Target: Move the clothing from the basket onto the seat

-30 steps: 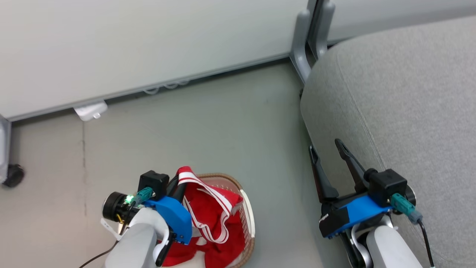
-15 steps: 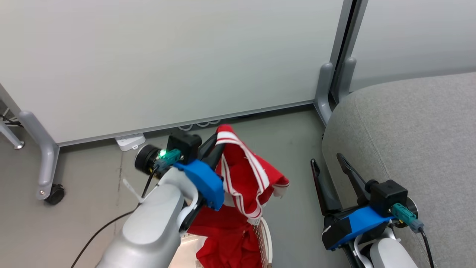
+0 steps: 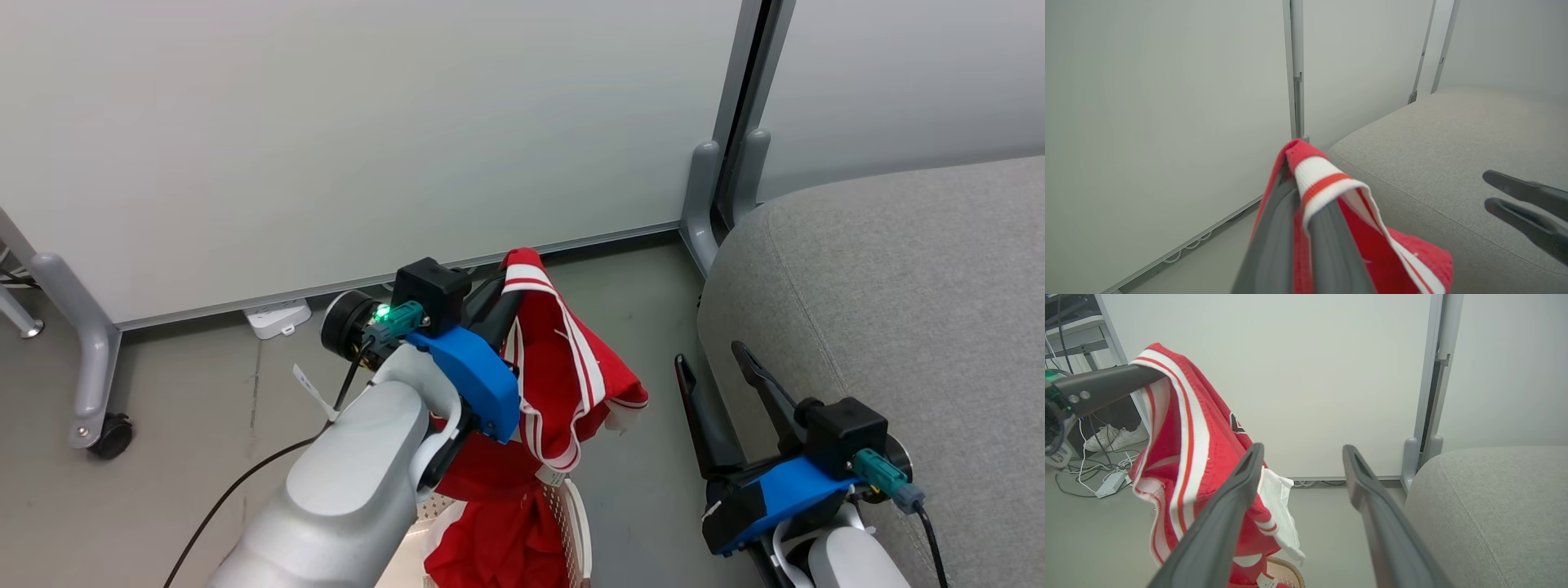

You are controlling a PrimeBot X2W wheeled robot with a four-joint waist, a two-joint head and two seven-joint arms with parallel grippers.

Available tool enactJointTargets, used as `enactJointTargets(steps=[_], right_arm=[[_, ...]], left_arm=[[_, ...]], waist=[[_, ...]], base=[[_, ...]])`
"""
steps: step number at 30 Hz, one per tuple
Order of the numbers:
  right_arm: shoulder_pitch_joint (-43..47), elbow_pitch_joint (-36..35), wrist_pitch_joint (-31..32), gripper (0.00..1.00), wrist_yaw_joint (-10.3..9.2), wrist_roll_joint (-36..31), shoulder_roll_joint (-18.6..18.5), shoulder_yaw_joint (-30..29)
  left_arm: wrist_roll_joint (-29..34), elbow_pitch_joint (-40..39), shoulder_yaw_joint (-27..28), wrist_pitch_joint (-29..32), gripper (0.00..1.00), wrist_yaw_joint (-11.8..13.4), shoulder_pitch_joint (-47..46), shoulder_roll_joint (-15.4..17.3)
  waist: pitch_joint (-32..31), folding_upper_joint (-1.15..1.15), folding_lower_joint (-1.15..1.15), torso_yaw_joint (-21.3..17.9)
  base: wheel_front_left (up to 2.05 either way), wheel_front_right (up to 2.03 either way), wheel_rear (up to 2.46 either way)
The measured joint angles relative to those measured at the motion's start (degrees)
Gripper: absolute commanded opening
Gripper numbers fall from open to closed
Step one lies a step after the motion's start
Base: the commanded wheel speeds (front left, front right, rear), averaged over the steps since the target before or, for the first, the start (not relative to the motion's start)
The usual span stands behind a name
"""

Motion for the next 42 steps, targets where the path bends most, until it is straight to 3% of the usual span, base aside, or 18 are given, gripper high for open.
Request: enactJointTargets(steps=[16, 32, 33, 34, 42], right_arm=[[-4.22, 1.24, 4.55, 1.0, 0.0, 1.46, 0.01, 7.9], [-17.0, 20.98, 5.32, 1.0, 0.0, 6.31, 0.01, 16.14], [-17.46, 22.04, 5.27, 0.35, 0.0, 7.0, 0.0, 16.85], [-17.81, 22.67, 4.7, 0.0, 0.0, 7.66, 0.01, 17.39], [-19.89, 26.18, 2.2, 0.0, 0.0, 11.0, 0.0, 20.9]], left_arm=[[-4.53, 0.63, -5.63, -0.8, 0.0, 0.49, -1.28, 0.0], [-9.38, -1.91, -11.41, -1.67, 0.0, 1.26, -2.42, -0.01], [-9.64, -2.0, -11.77, -1.7, 0.0, 1.29, -2.49, 0.0], [-9.95, -2.04, -12.07, -1.71, 0.0, 1.34, -2.55, 0.0], [-11.55, -1.43, -13.62, -2.22, 0.0, 1.79, -2.69, 0.0]], waist=[[0.61, 0.0, 0.0, 0.19], [0.16, 0.0, 0.0, 2.12], [0.08, 0.0, 0.0, 2.21], [0.0, 0.0, 0.0, 2.29], [-0.79, 0.0, 0.0, 2.51]], base=[[0.0, 0.0, 0.0], [0.0, 0.0, 0.0], [0.0, 0.0, 0.0], [0.0, 0.0, 0.0], [0.0, 0.0, 0.0]])
